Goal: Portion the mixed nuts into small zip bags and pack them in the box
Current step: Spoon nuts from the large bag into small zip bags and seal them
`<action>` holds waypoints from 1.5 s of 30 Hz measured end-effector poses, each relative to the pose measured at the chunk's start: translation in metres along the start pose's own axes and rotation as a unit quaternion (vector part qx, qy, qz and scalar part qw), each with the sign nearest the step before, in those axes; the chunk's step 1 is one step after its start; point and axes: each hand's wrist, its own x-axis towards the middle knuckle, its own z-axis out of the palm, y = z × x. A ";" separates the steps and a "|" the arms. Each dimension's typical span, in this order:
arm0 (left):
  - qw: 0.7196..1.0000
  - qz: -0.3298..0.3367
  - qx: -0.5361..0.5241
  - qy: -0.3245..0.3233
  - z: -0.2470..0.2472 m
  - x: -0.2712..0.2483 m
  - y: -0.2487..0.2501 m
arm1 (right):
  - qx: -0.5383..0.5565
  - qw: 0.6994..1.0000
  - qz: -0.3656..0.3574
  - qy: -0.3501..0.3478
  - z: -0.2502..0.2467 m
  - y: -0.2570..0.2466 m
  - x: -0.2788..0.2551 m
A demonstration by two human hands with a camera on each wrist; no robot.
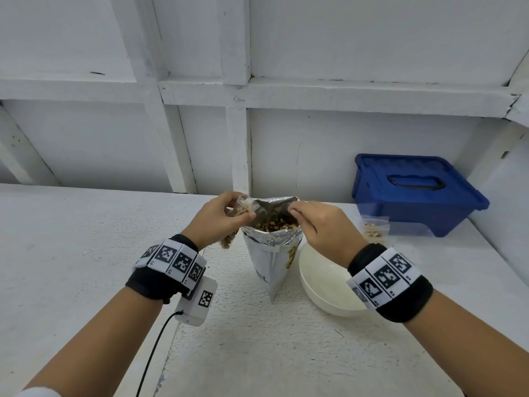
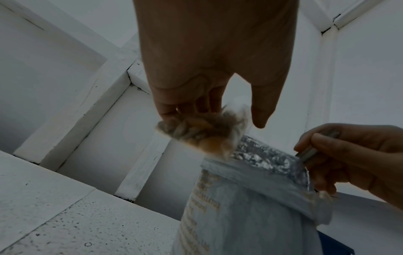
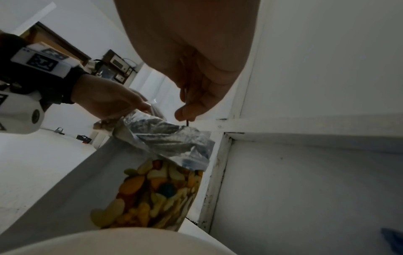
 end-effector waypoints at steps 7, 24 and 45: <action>1.000 -0.001 -0.009 -0.001 0.001 0.001 -0.003 | 0.062 0.977 0.202 0.028 -0.001 0.001 0.006; 1.000 -0.003 0.015 -0.011 -0.002 -0.001 0.002 | 0.346 0.797 0.474 0.142 -0.004 0.012 0.011; 0.987 -0.010 0.134 -0.091 -0.004 0.009 0.027 | 0.368 0.813 0.411 0.184 -0.041 0.017 0.036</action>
